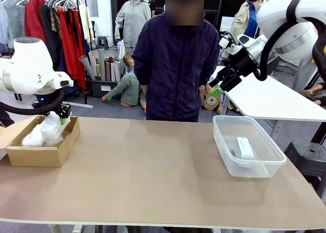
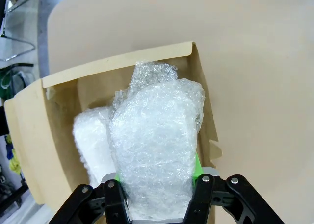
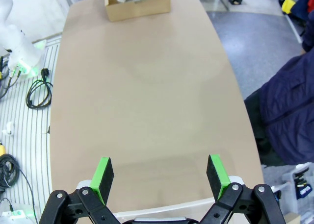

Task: Separate and place wrapped and unwrapped clocks.
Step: If the picked Digital clock is wrapped, place it in the Package Box ; if not, place it in the Organizing box.

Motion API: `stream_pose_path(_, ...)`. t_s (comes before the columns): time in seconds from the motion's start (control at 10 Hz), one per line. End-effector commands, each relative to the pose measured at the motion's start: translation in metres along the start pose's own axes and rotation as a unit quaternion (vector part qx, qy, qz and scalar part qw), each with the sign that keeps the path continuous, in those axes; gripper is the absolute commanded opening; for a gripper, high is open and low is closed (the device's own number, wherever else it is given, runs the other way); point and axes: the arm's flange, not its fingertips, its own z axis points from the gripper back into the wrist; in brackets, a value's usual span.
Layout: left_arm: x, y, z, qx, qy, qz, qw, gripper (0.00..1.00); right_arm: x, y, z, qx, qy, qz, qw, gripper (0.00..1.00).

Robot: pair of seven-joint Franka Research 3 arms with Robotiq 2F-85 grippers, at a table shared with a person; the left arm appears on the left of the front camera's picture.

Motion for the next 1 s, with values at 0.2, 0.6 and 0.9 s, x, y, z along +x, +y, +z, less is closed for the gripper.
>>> stream_pose_path(0.2, 0.005, 0.0, -0.016, -0.007, 0.003, -0.012, 1.0, 0.0, 0.001, 0.0, 0.0, 0.0, 0.0, 0.001, 1.0, 1.0)
stream_pose_path(0.6, 0.002, -0.003, -0.038, -0.027, 0.026, -0.013, 0.999, 0.0, 0.001, 0.0, 0.0, 0.0, 0.0, 0.001, 1.0, 1.0)
stream_pose_path(0.9, -0.001, -0.001, -0.048, -0.024, 0.032, -0.009, 0.999, 0.0, 0.001, 0.0, 0.0, 0.0, 0.0, 0.001, 1.0, 1.0)
